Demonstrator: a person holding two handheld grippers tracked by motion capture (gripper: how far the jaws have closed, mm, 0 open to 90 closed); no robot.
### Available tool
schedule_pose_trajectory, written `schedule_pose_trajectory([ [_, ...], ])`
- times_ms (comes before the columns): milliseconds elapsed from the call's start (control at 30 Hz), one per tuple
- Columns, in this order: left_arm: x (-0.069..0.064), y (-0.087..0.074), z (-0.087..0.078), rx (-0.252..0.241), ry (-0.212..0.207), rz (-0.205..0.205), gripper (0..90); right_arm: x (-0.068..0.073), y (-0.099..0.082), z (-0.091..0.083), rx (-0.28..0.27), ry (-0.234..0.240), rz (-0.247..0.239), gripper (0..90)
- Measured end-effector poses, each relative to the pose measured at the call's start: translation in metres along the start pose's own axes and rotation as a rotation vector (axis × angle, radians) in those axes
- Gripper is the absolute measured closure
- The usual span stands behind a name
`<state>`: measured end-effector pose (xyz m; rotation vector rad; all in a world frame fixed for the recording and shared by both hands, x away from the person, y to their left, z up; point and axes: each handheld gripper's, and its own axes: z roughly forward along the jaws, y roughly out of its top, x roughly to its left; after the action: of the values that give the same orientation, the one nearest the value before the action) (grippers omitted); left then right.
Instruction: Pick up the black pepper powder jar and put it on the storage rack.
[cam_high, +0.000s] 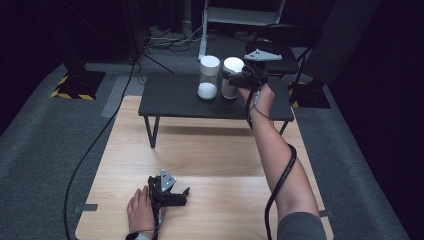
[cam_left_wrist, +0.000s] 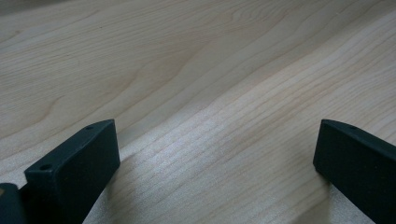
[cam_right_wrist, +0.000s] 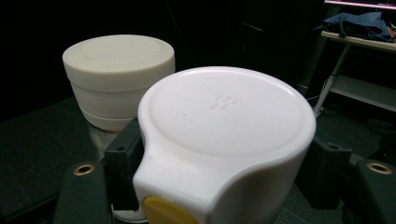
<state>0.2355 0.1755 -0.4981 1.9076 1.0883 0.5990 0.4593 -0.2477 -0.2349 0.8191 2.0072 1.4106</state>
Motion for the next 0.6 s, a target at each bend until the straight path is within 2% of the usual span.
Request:
schedule_pose_trajectory([
  [133, 0.0, 0.0, 0.0, 0.0, 0.0, 0.0, 0.0, -0.002, -0.002, 0.002, 0.012, 0.0, 0.003, 29.9],
  [300, 0.0, 0.0, 0.0, 0.0, 0.0, 0.0, 0.0, -0.005, -0.01, 0.001, -0.011, 0.006, 0.008, 29.5],
  [400, 0.0, 0.0, 0.0, 0.0, 0.0, 0.0, 0.0, -0.014, -0.01, 0.003, -0.004, 0.037, 0.051, 18.9],
  [600, 0.0, 0.0, 0.0, 0.001, 0.0, 0.0, 0.0, -0.018, -0.015, -0.002, -0.021, 0.062, 0.046, 9.4],
])
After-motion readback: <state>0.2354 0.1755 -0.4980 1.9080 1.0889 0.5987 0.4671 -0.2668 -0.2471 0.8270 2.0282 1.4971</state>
